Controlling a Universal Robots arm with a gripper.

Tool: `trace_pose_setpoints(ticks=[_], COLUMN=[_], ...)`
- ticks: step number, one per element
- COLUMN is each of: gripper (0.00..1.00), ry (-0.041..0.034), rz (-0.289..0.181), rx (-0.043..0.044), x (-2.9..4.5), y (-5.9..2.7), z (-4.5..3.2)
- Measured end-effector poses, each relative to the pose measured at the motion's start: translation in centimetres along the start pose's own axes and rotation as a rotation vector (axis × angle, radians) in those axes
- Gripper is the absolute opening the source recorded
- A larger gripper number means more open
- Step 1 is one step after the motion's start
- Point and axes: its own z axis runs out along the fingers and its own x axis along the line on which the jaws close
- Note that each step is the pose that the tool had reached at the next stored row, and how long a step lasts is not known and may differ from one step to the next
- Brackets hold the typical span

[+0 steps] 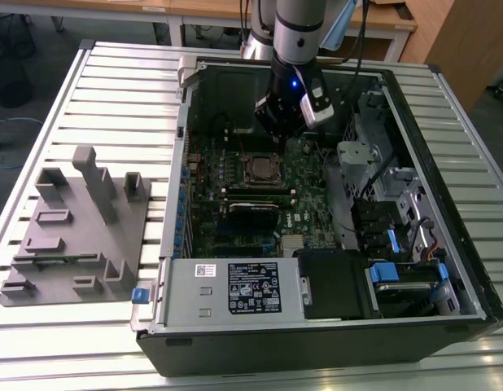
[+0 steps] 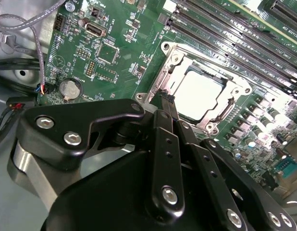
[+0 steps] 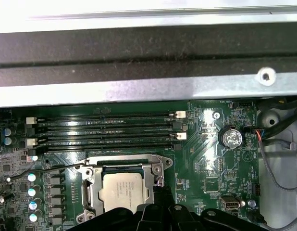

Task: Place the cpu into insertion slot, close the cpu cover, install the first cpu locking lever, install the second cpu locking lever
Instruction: 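Close the cpu cover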

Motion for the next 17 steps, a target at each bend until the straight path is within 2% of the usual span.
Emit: trace_pose_setpoints(ticks=[17], gripper=[0.10], ry=[-0.0002], rz=[0.000], rx=[-0.0002], x=[0.13], y=[0.00], z=[0.24])
